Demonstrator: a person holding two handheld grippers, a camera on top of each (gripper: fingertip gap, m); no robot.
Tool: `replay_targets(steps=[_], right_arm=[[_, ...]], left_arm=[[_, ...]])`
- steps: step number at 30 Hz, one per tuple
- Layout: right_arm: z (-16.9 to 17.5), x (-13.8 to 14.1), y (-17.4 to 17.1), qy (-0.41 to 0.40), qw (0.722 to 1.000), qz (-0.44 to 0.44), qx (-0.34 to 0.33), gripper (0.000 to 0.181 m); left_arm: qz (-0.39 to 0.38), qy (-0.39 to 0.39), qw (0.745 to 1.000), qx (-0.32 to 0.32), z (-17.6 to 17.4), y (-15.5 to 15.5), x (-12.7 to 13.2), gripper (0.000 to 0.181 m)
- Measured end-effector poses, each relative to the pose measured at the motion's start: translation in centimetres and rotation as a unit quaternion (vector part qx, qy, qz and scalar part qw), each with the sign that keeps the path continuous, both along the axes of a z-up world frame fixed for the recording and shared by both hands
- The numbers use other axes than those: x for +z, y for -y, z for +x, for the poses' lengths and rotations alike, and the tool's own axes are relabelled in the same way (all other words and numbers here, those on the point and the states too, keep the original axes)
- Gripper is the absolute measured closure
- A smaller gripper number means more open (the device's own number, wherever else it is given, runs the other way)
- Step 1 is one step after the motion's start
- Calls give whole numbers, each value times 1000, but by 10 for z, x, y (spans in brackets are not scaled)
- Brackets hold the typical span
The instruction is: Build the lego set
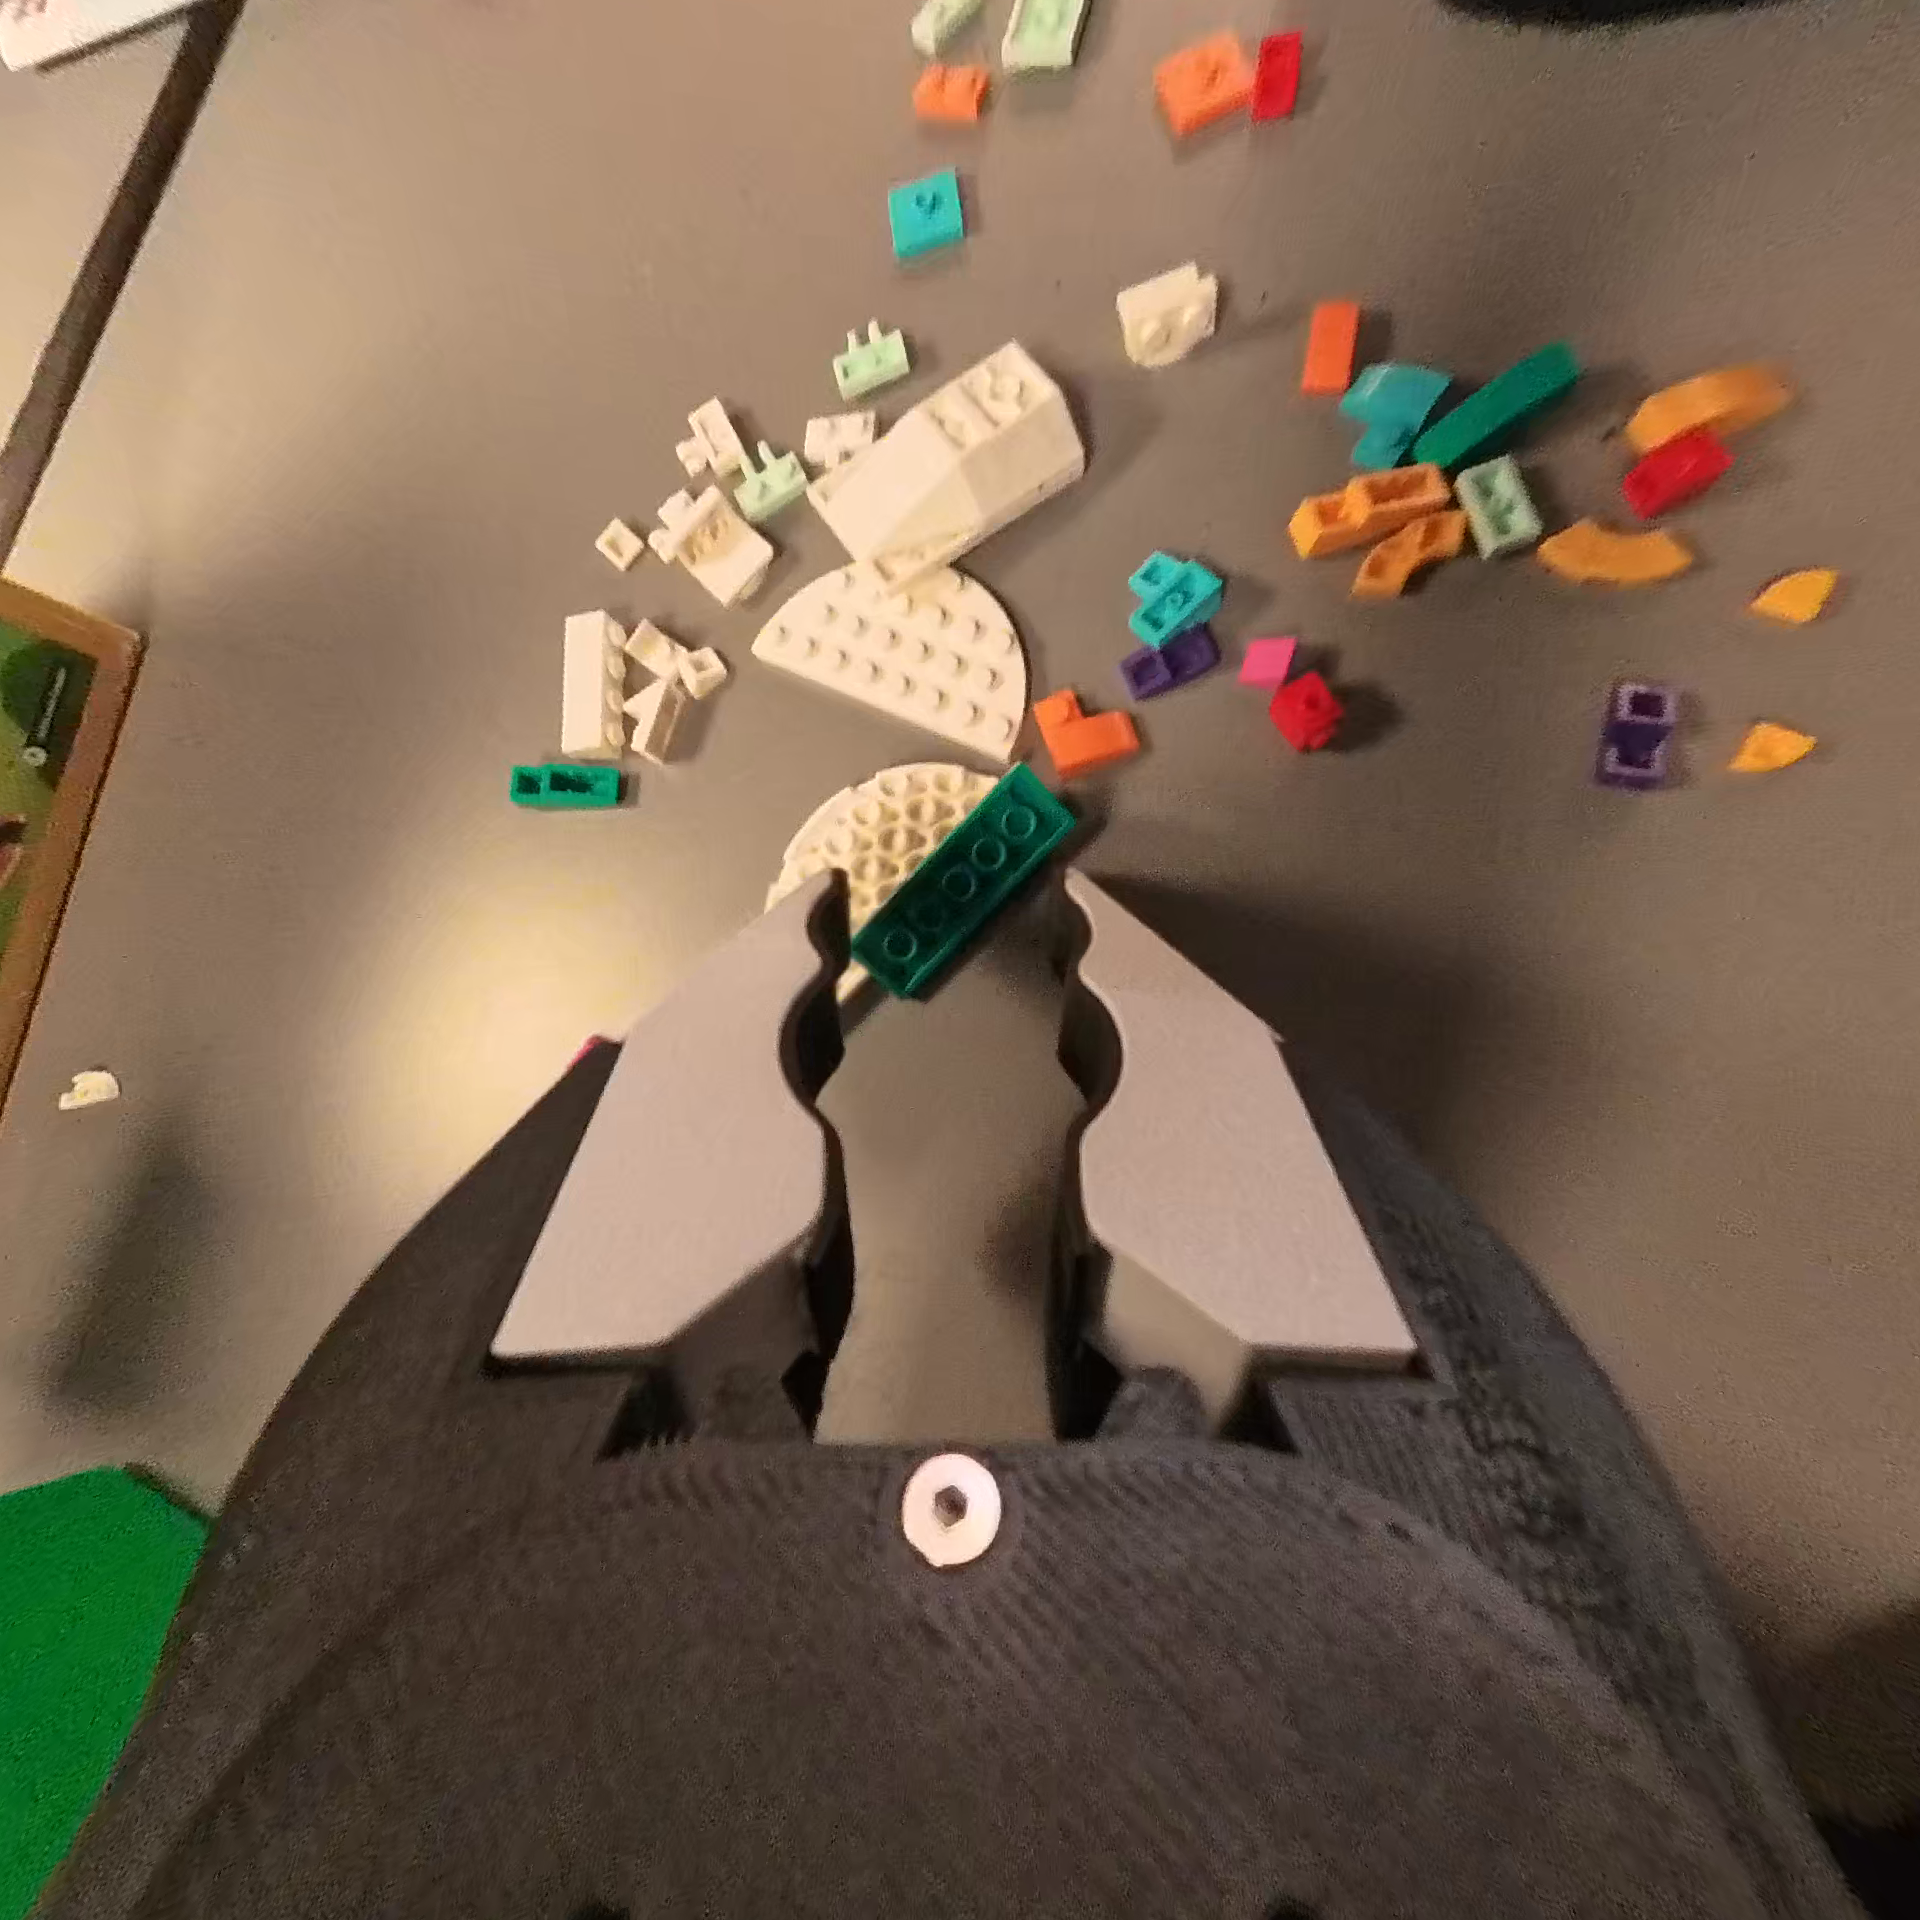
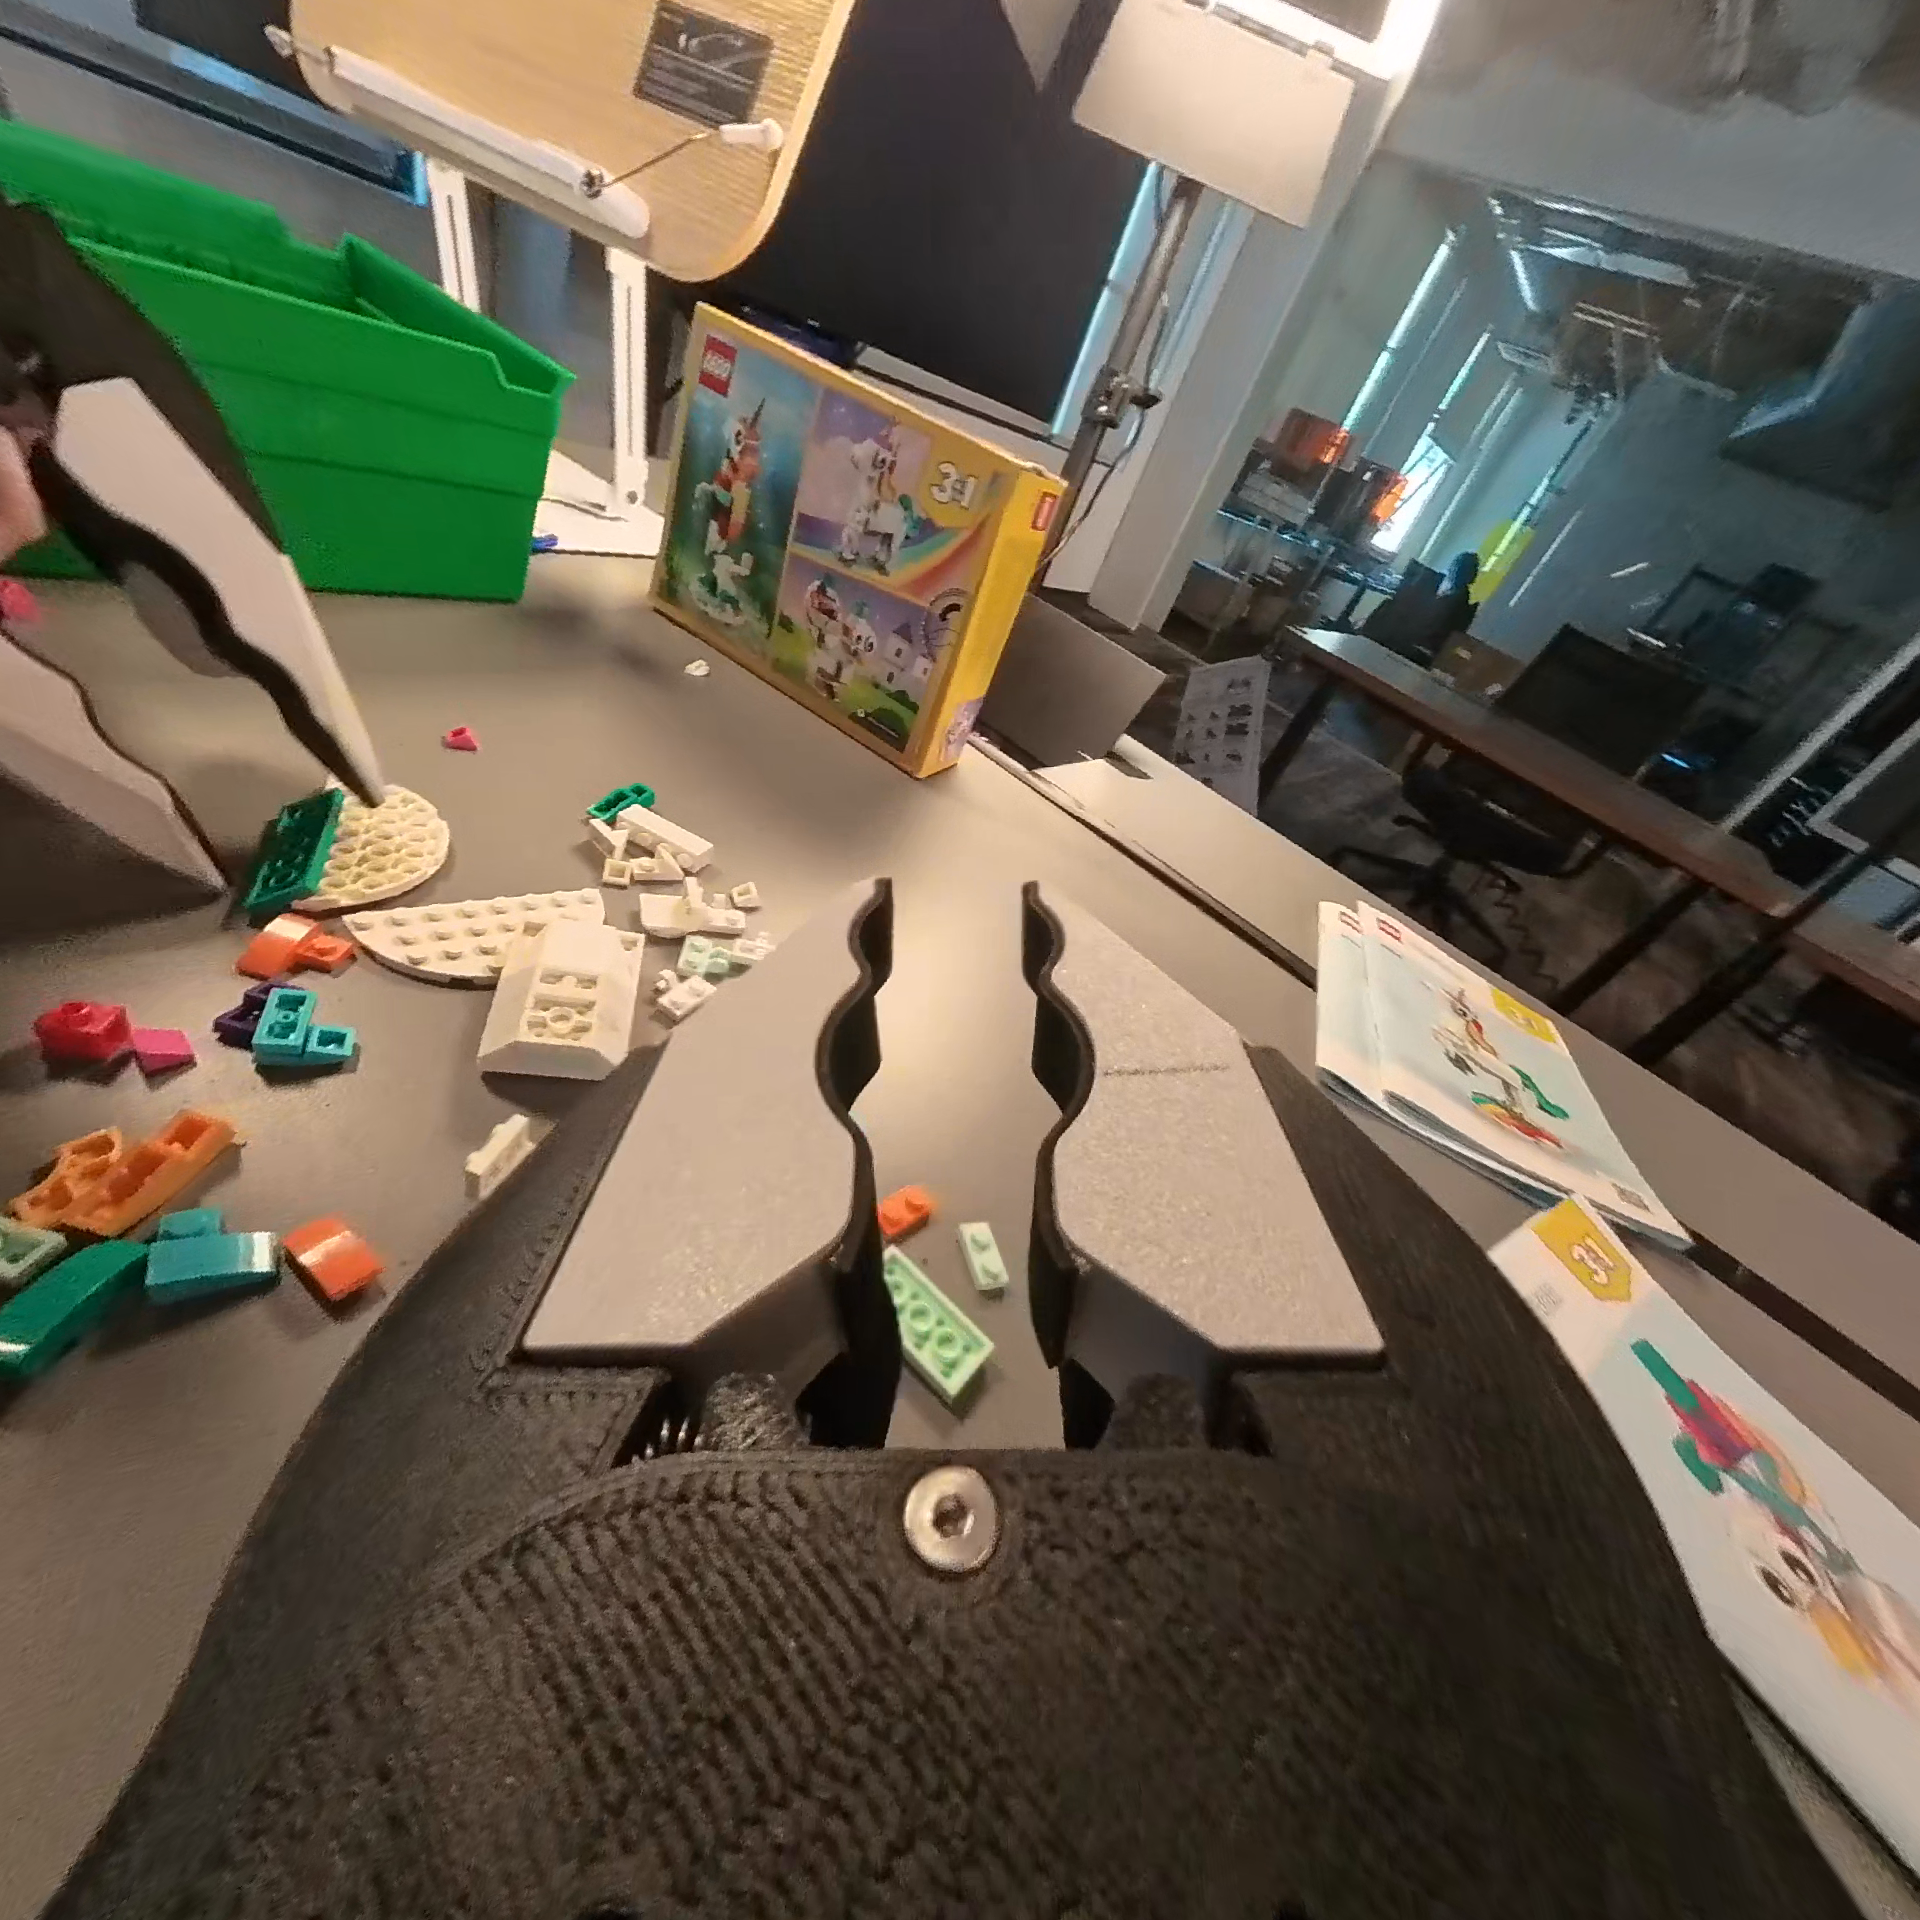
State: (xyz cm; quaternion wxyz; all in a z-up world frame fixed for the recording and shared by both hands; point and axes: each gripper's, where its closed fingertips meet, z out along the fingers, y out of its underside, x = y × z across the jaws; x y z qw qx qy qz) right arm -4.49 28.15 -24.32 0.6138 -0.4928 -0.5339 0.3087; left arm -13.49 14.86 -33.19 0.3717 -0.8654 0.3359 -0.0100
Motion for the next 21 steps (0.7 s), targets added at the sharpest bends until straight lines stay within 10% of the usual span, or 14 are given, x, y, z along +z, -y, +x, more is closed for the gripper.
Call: replay_targets(steps=[21], right_arm=[[20, -2, -16, -4, 998, -17, -68, 164]], left_arm=[[35, 4, 999, -20, 20, -10, 7, 166]])
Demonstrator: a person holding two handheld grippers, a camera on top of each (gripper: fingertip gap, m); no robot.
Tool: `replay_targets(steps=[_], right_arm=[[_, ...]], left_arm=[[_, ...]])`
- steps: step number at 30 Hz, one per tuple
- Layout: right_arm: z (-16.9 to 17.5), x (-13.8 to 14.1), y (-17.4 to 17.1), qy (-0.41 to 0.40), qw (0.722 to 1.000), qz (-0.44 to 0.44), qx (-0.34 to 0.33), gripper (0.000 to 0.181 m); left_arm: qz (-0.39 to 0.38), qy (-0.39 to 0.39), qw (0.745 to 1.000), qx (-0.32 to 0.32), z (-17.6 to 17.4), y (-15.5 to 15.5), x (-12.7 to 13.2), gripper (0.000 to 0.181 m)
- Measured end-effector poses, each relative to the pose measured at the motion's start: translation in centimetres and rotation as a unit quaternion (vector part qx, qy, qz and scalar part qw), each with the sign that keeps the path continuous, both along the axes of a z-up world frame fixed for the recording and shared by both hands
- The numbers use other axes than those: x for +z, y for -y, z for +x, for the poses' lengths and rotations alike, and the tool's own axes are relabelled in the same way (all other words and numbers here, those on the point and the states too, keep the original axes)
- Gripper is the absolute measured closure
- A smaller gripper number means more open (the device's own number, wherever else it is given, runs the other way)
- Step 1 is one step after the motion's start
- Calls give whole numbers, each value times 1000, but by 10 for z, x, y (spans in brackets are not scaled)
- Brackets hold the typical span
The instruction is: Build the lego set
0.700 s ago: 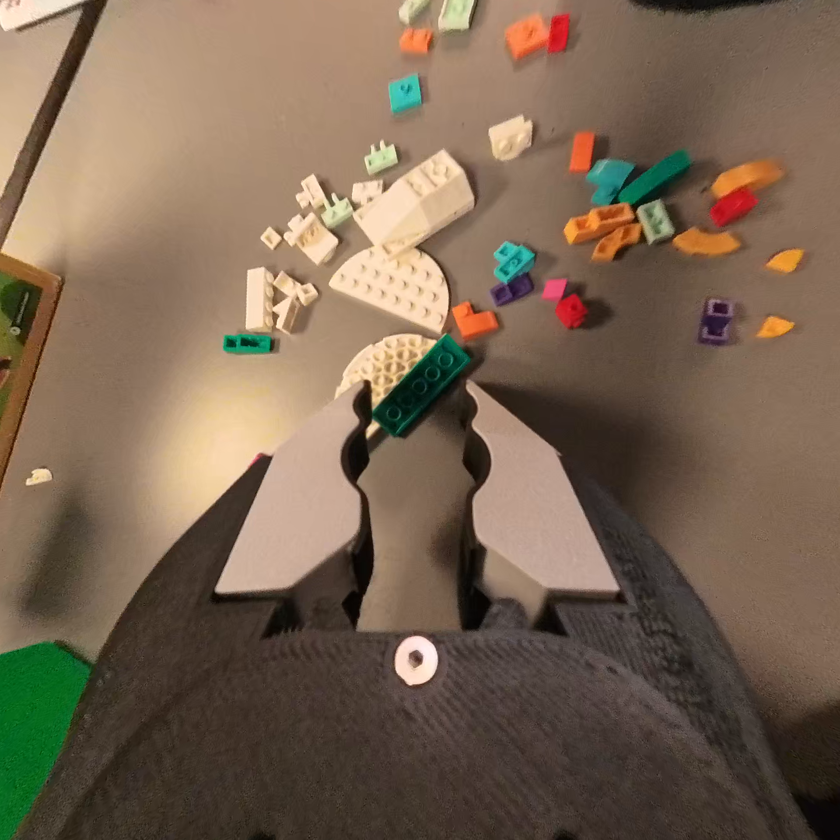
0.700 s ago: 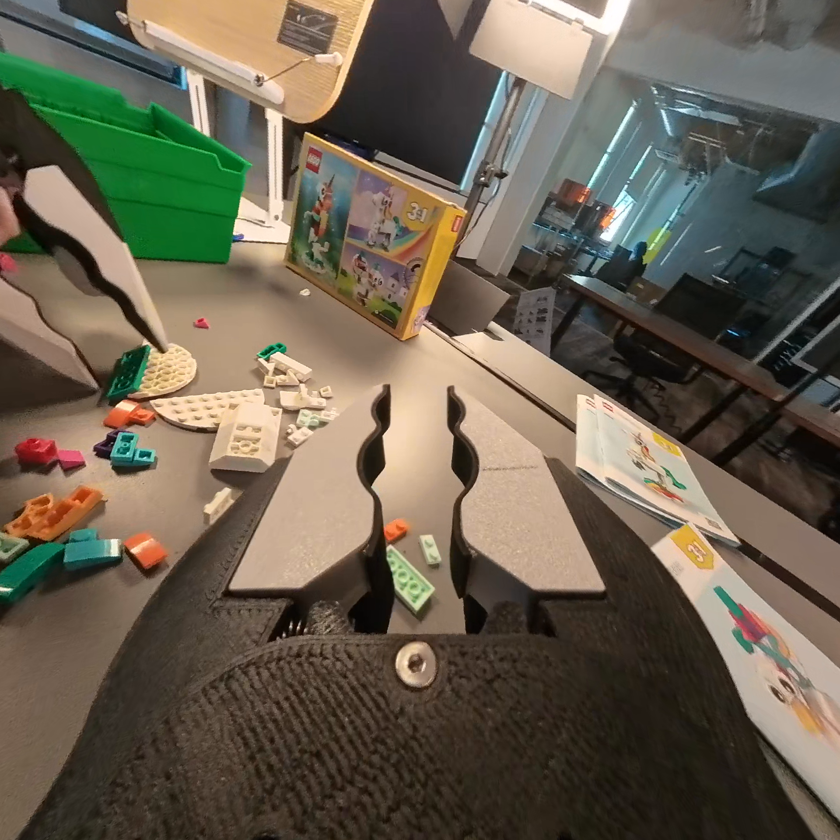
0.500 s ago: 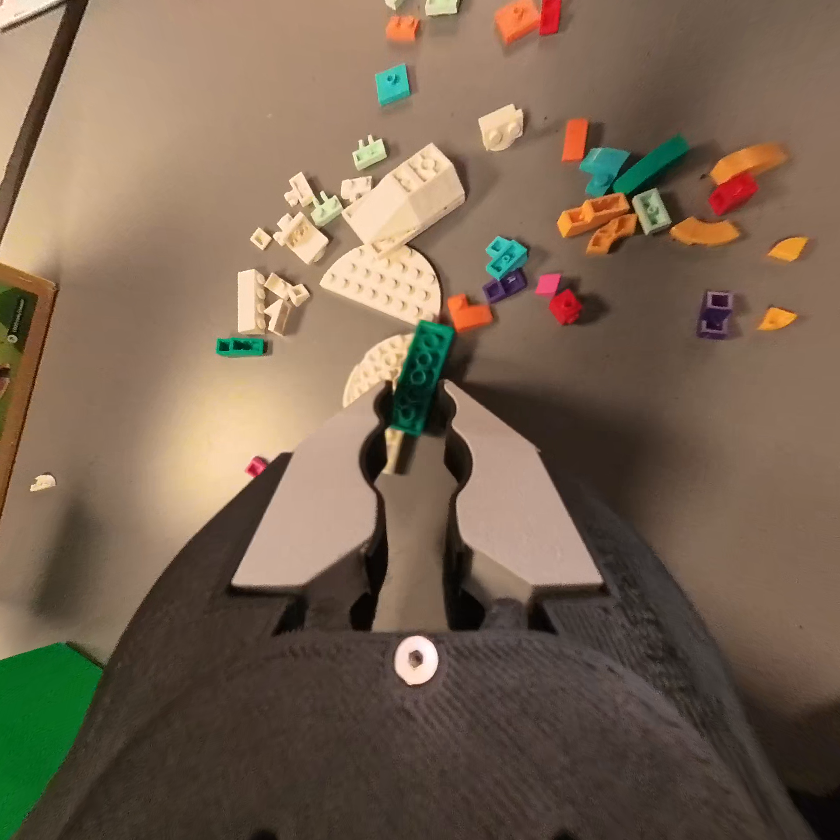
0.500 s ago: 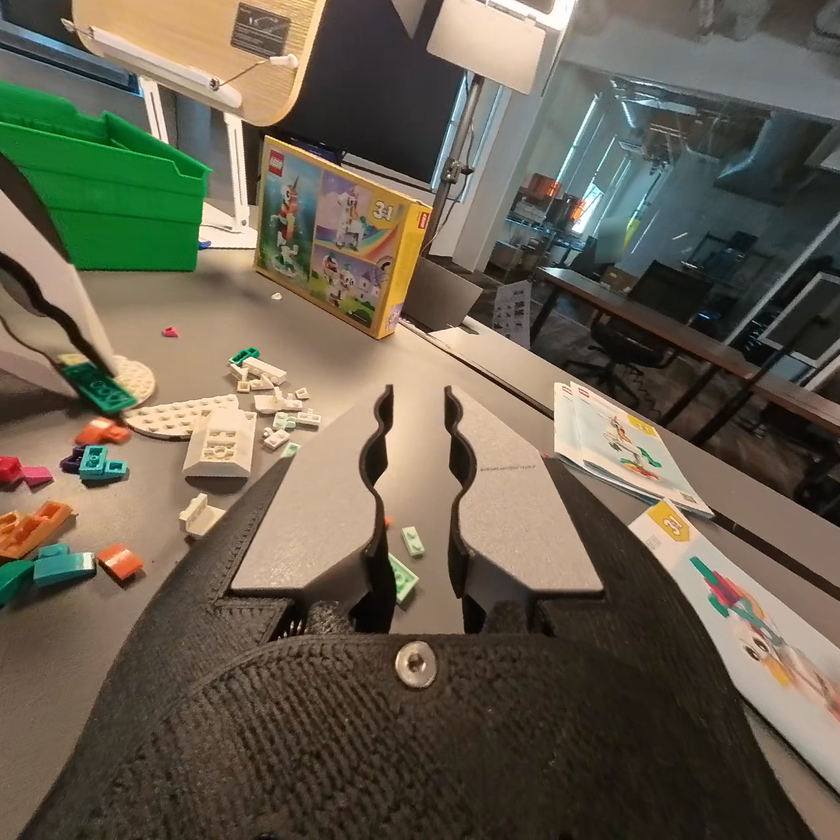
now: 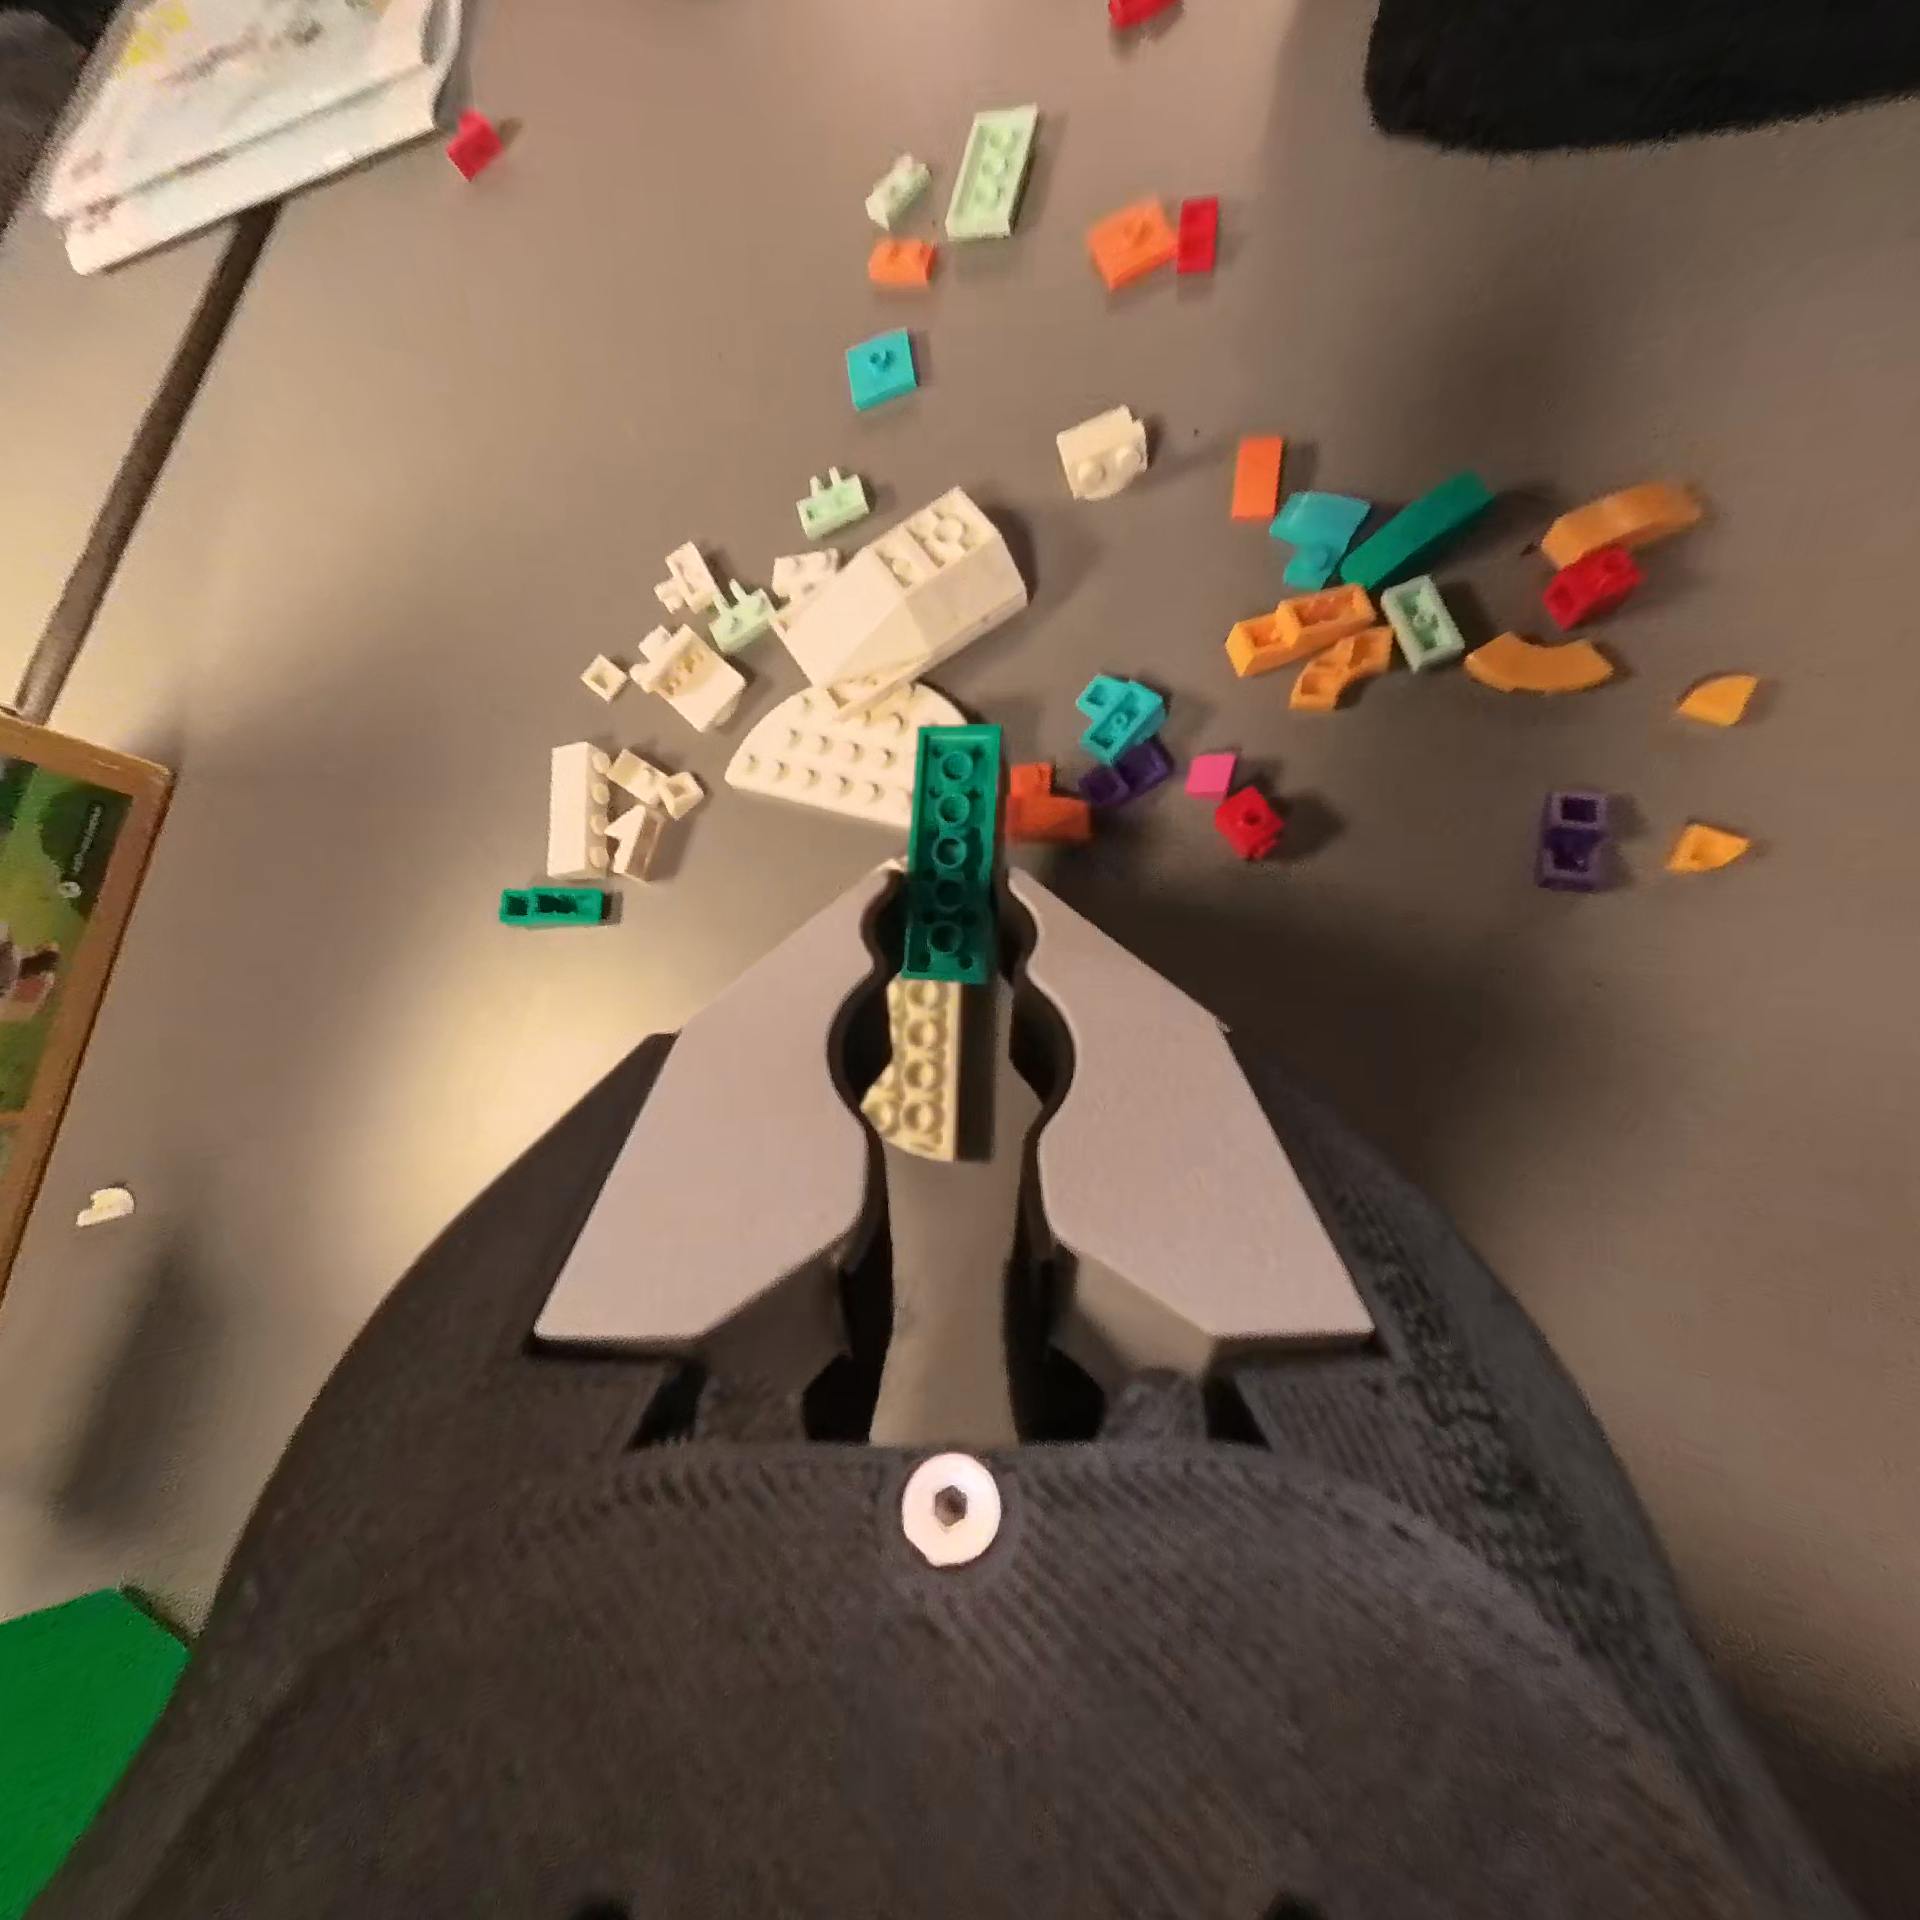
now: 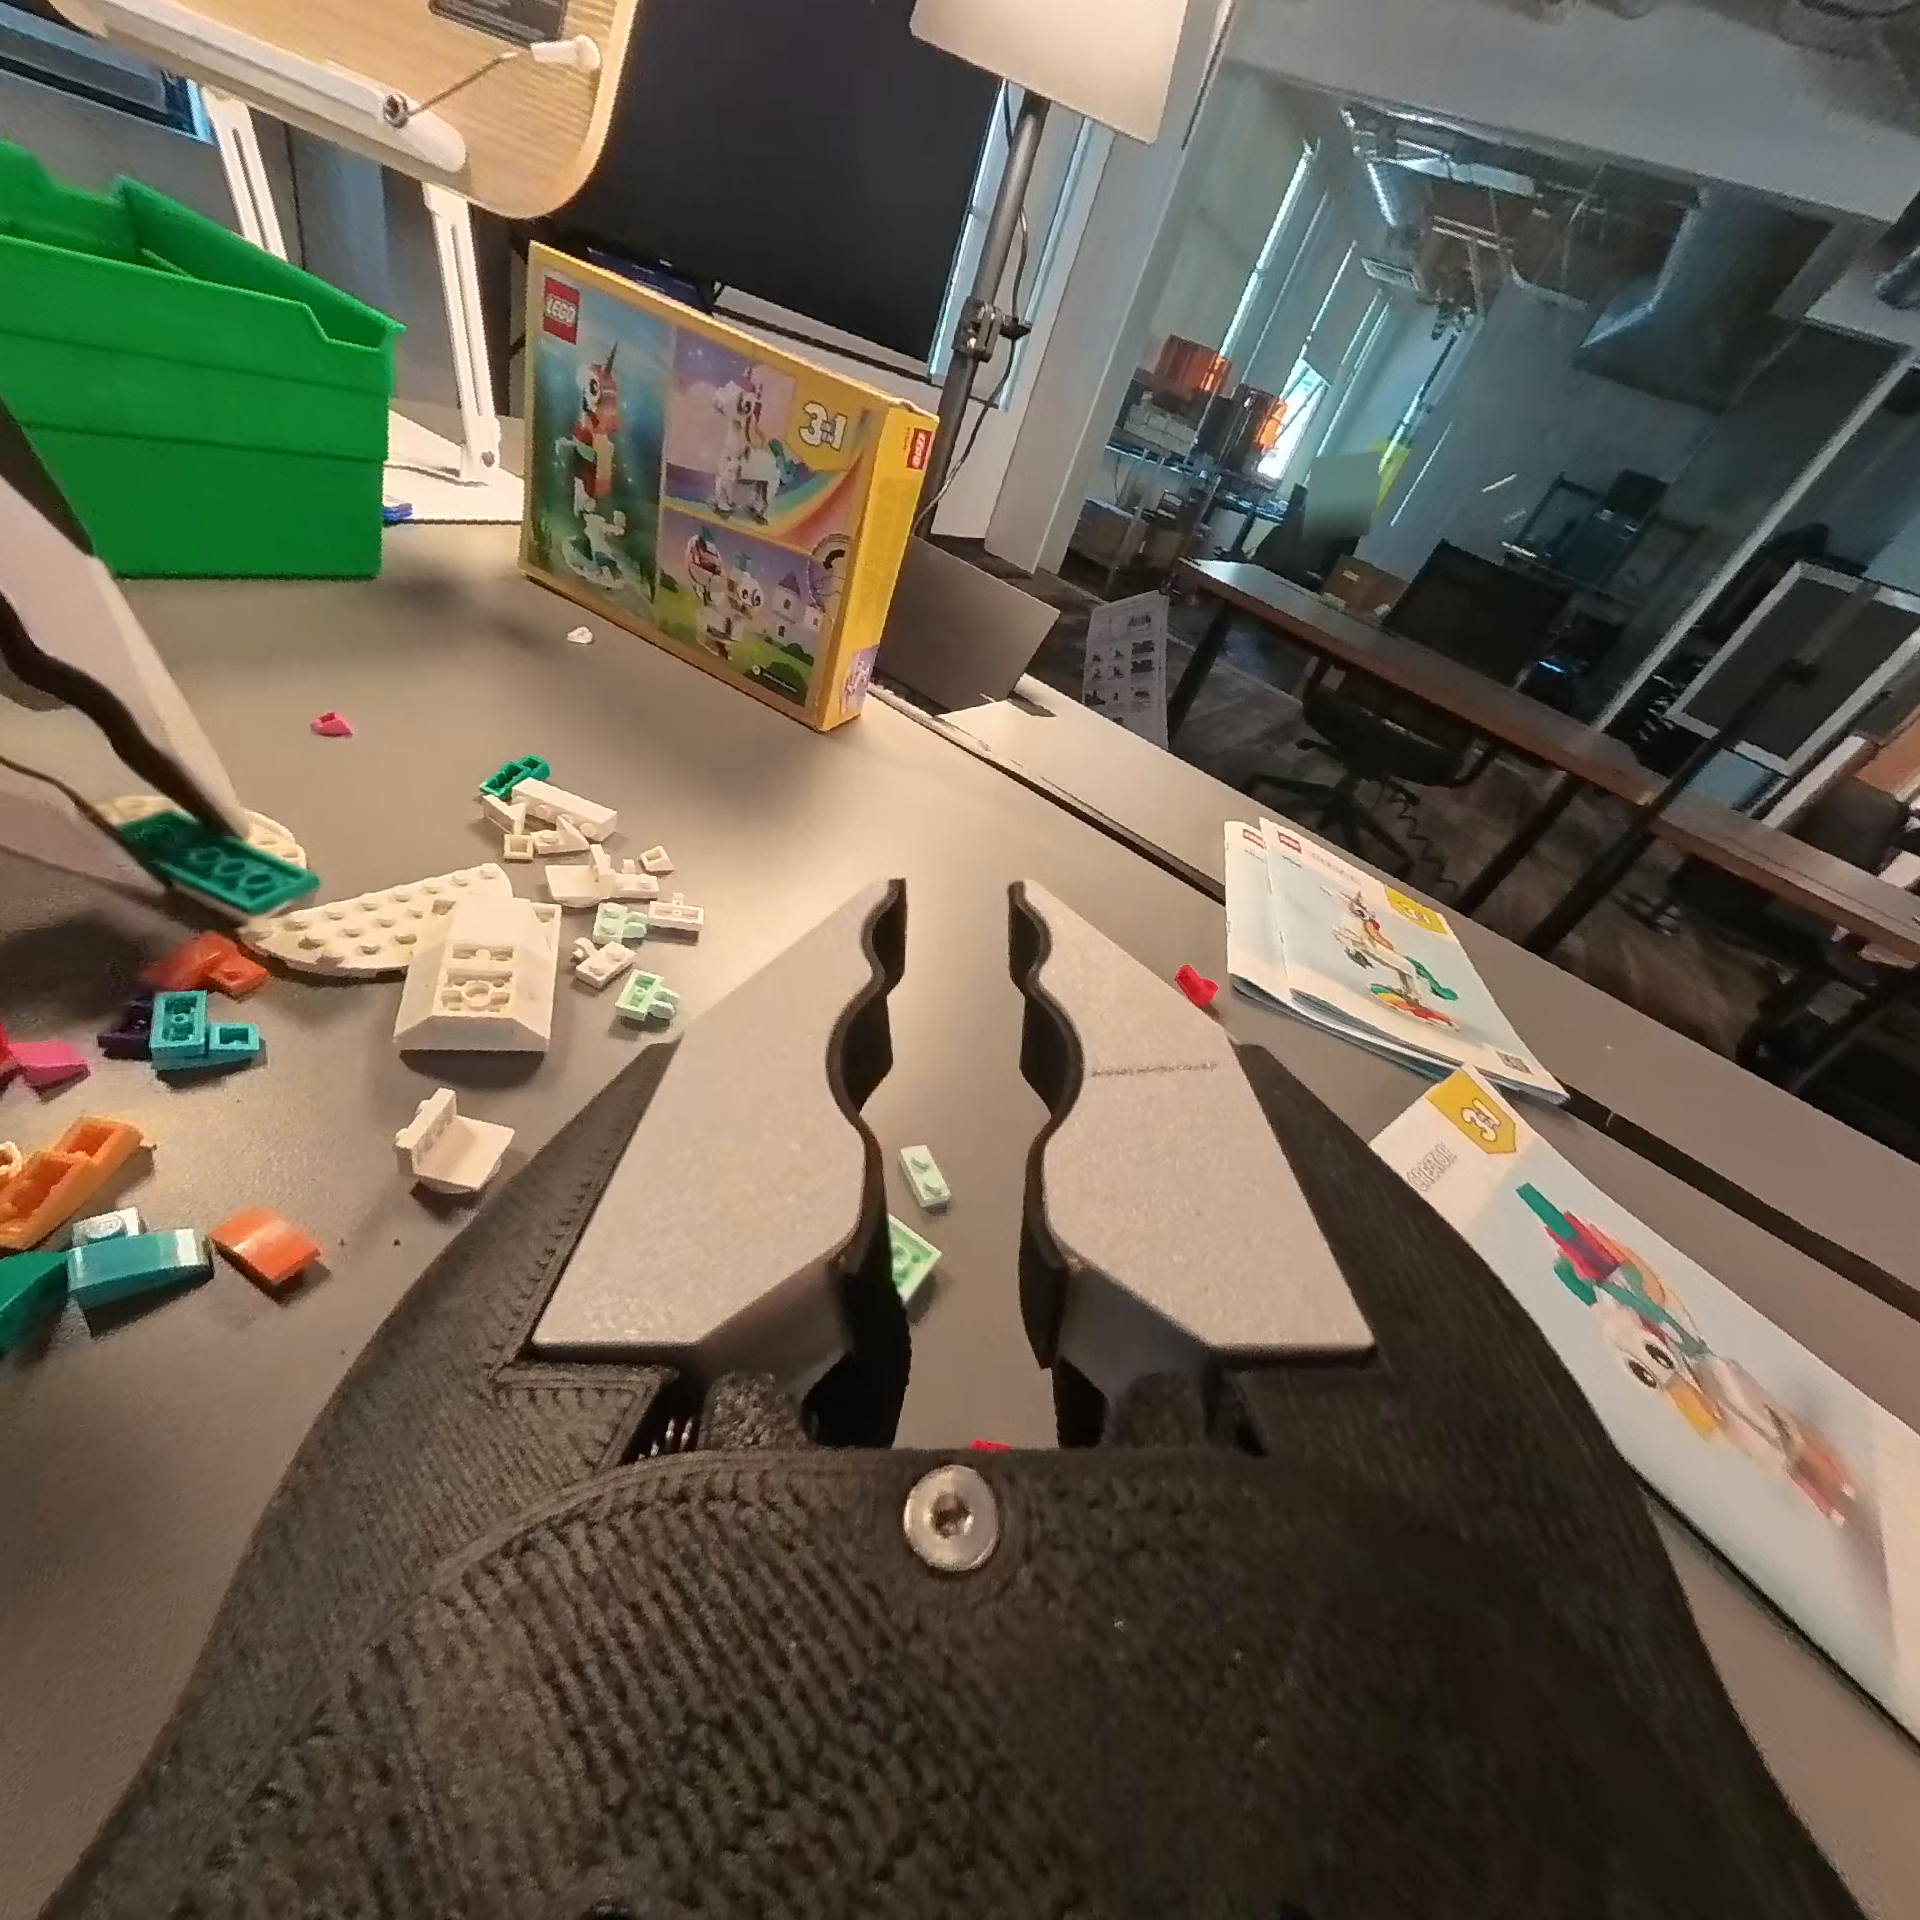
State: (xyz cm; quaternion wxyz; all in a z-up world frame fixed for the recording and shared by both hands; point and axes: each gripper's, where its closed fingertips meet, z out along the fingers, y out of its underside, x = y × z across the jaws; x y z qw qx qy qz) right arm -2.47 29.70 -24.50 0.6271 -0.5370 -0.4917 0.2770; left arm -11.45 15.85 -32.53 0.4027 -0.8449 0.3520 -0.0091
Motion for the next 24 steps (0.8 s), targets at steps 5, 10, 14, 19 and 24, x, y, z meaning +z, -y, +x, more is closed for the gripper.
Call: replay_targets(steps=[5, 10, 14, 19, 24], right_arm=[[0, -2, -2, 8, 1000, 2, -7, 164], [-2, -6, 0, 25, 1000, 16, -3, 165], [-3, -7, -2, 29, 999, 18, -7, 165], [-4, -8, -4, 32, 999, 21, -13, 165], [-8, -8, -1, 39, 999, 31, 1, 166]], left_arm=[[64, 8, 997, 40, -6, -10, 28, 166], [223, 29, 953, 202, -36, 10, 126, 166], [247, -8, 895, 372, -89, 86, 167, 166], [82, 41, 851, 517, -166, 157, 126, 165], [-41, 105, 814, 569, -195, 175, 74, 157]])
